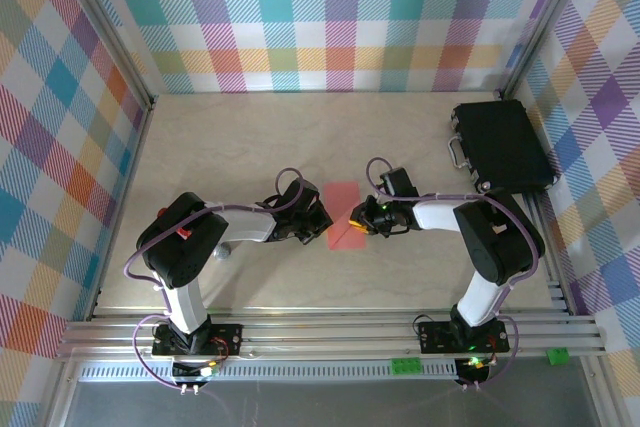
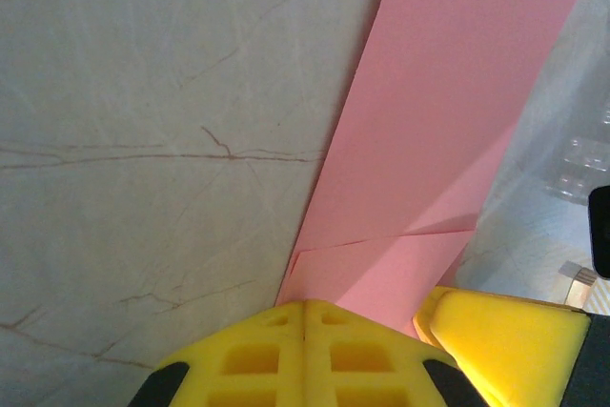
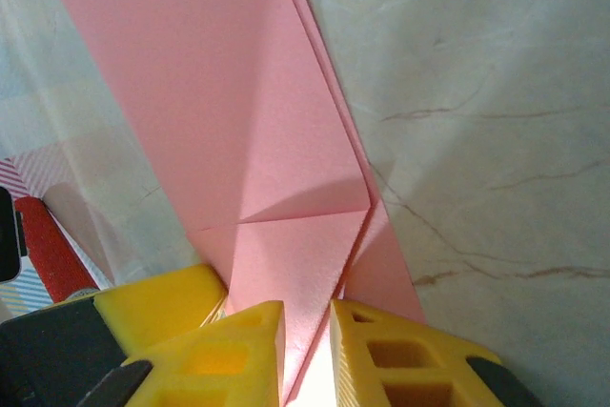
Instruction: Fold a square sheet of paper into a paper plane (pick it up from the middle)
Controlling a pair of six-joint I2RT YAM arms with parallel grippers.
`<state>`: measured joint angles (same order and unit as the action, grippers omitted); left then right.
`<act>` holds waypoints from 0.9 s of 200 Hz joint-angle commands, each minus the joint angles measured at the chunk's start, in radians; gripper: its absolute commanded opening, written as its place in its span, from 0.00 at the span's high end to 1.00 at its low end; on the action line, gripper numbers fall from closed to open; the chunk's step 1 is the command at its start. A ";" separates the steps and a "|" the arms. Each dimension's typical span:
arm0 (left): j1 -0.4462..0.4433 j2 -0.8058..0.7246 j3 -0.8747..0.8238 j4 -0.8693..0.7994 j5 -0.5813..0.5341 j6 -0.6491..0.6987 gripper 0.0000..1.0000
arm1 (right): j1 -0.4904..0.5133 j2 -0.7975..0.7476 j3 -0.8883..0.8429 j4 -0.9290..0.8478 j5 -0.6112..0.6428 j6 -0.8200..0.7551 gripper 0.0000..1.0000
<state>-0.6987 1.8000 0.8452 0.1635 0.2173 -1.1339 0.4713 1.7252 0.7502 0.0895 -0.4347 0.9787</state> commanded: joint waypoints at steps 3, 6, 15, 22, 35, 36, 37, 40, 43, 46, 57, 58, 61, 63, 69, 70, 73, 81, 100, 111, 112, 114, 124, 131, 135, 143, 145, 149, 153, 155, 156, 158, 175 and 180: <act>0.015 0.017 -0.046 -0.105 -0.032 -0.004 0.95 | 0.005 -0.009 0.006 0.028 -0.012 -0.028 0.79; 0.015 0.018 -0.045 -0.105 -0.032 -0.004 0.95 | 0.006 -0.009 0.006 0.031 -0.014 -0.030 0.79; 0.015 0.018 -0.045 -0.104 -0.032 -0.004 0.95 | 0.007 -0.009 0.003 0.046 -0.023 -0.028 0.79; 0.015 0.017 -0.046 -0.104 -0.031 -0.004 0.95 | 0.006 -0.009 0.002 0.058 -0.031 -0.031 0.79; 0.015 0.018 -0.045 -0.103 -0.029 -0.004 0.95 | 0.007 -0.006 0.002 0.062 -0.035 -0.032 0.79; 0.015 0.018 -0.045 -0.103 -0.030 -0.004 0.95 | 0.007 -0.005 0.002 0.062 -0.036 -0.032 0.79; 0.015 0.018 -0.046 -0.104 -0.030 -0.004 0.95 | 0.007 -0.005 0.002 0.062 -0.036 -0.032 0.79; 0.015 0.018 -0.046 -0.104 -0.030 -0.004 0.95 | 0.007 -0.004 0.002 0.066 -0.037 -0.033 0.79; 0.015 0.017 -0.047 -0.104 -0.030 -0.004 0.95 | 0.006 -0.003 0.001 0.068 -0.038 -0.032 0.79; 0.015 0.018 -0.045 -0.103 -0.030 -0.004 0.95 | 0.008 -0.003 0.001 0.068 -0.039 -0.032 0.79; 0.015 0.016 -0.046 -0.104 -0.032 -0.005 0.95 | 0.009 -0.001 0.002 0.066 -0.039 -0.033 0.79; 0.015 0.016 -0.047 -0.104 -0.031 -0.004 0.95 | 0.009 0.000 0.001 0.067 -0.039 -0.032 0.79; 0.015 0.016 -0.047 -0.104 -0.032 -0.004 0.95 | 0.009 0.000 0.001 0.068 -0.039 -0.032 0.79; 0.015 0.016 -0.047 -0.104 -0.032 -0.004 0.95 | 0.009 0.000 0.001 0.068 -0.039 -0.033 0.79; 0.015 0.016 -0.046 -0.104 -0.032 -0.004 0.95 | 0.009 0.002 0.000 0.068 -0.039 -0.032 0.79; 0.015 0.016 -0.046 -0.104 -0.032 -0.004 0.95 | 0.008 0.001 0.000 0.068 -0.039 -0.031 0.79; 0.015 0.016 -0.046 -0.104 -0.032 -0.004 0.95 | 0.009 0.001 0.001 0.068 -0.039 -0.032 0.79; 0.015 0.015 -0.048 -0.102 -0.033 -0.007 0.95 | 0.009 0.003 0.000 0.067 -0.038 -0.030 0.79; 0.015 0.012 -0.049 -0.101 -0.035 -0.008 0.95 | 0.012 0.002 -0.001 0.050 -0.020 -0.027 0.79; 0.015 0.010 -0.051 -0.101 -0.037 -0.007 0.95 | 0.012 -0.002 -0.001 0.017 0.008 -0.021 0.79; 0.015 0.010 -0.051 -0.102 -0.038 -0.008 0.95 | 0.013 -0.003 -0.001 0.013 0.012 -0.021 0.79; 0.015 0.009 -0.051 -0.102 -0.037 -0.008 0.95 | 0.012 -0.003 0.000 0.004 0.019 -0.017 0.79; 0.015 0.008 -0.051 -0.104 -0.041 -0.009 0.95 | 0.012 -0.007 -0.001 -0.024 0.049 -0.013 0.78; 0.015 0.007 -0.052 -0.105 -0.042 -0.009 0.95 | 0.012 -0.006 -0.004 -0.030 0.057 -0.010 0.78; 0.015 0.005 -0.052 -0.105 -0.042 -0.008 0.95 | 0.012 -0.007 -0.004 -0.031 0.059 -0.008 0.77; 0.015 0.005 -0.052 -0.105 -0.042 -0.008 0.95 | 0.012 -0.002 -0.005 -0.029 0.055 -0.008 0.77; 0.015 0.005 -0.052 -0.105 -0.042 -0.009 0.95 | 0.012 0.000 -0.004 -0.027 0.053 -0.009 0.77; 0.015 0.005 -0.052 -0.104 -0.042 -0.009 0.95 | 0.013 0.004 -0.002 -0.027 0.049 -0.007 0.77; 0.015 0.005 -0.052 -0.105 -0.042 -0.009 0.95 | 0.013 0.005 -0.001 -0.027 0.047 -0.006 0.77; 0.015 0.005 -0.053 -0.105 -0.042 -0.008 0.95 | 0.012 0.007 0.001 -0.025 0.045 -0.005 0.77; 0.015 0.005 -0.052 -0.105 -0.042 -0.008 0.95 | 0.012 0.009 0.000 -0.025 0.044 -0.005 0.77; 0.015 0.005 -0.052 -0.105 -0.042 -0.009 0.95 | 0.012 0.009 0.000 -0.022 0.042 -0.005 0.77; 0.015 0.006 -0.054 -0.104 -0.040 -0.008 0.95 | 0.012 0.018 0.002 0.005 0.018 -0.002 0.78; 0.015 0.005 -0.053 -0.103 -0.040 -0.009 0.95 | 0.013 0.019 0.004 0.013 0.008 -0.003 0.78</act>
<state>-0.6987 1.7962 0.8337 0.1810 0.2161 -1.1339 0.4786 1.7252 0.7498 0.0990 -0.4099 0.9649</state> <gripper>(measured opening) 0.049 0.223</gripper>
